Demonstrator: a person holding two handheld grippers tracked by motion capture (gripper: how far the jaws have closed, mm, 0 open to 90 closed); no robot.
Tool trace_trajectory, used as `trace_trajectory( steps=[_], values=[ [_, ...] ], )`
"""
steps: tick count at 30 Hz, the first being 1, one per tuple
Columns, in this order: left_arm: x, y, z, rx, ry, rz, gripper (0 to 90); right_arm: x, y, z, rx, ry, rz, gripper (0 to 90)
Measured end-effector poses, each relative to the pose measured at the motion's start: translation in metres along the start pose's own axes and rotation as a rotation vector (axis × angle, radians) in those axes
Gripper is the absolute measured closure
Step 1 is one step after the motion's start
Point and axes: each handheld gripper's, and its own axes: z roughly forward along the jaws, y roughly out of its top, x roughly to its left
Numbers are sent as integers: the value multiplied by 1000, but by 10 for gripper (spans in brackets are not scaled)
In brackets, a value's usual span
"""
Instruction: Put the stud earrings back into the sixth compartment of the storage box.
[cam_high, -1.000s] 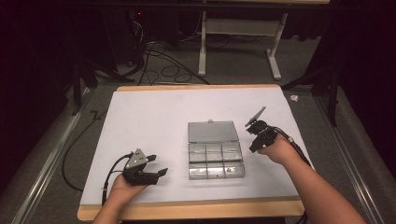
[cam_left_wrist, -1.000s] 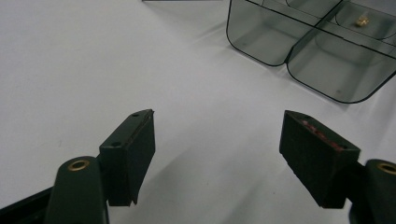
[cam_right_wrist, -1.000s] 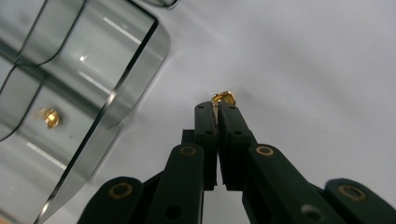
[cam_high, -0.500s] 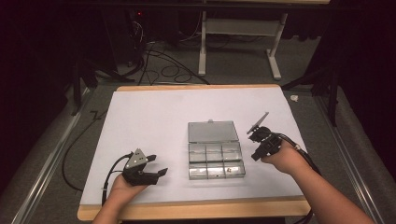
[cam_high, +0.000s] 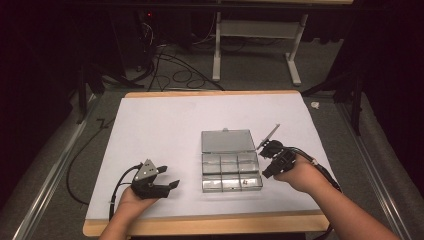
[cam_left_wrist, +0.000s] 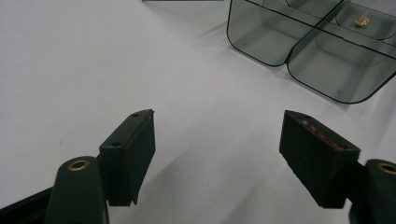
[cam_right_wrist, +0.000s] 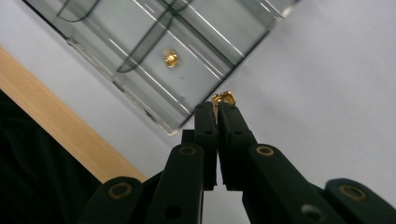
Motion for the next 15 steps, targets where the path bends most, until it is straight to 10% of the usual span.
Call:
trace_trajectory(
  steps=[15],
  values=[
    [0,0,0,3,-7,-1,274,20,21,19,35,24,-78,885]
  ],
)
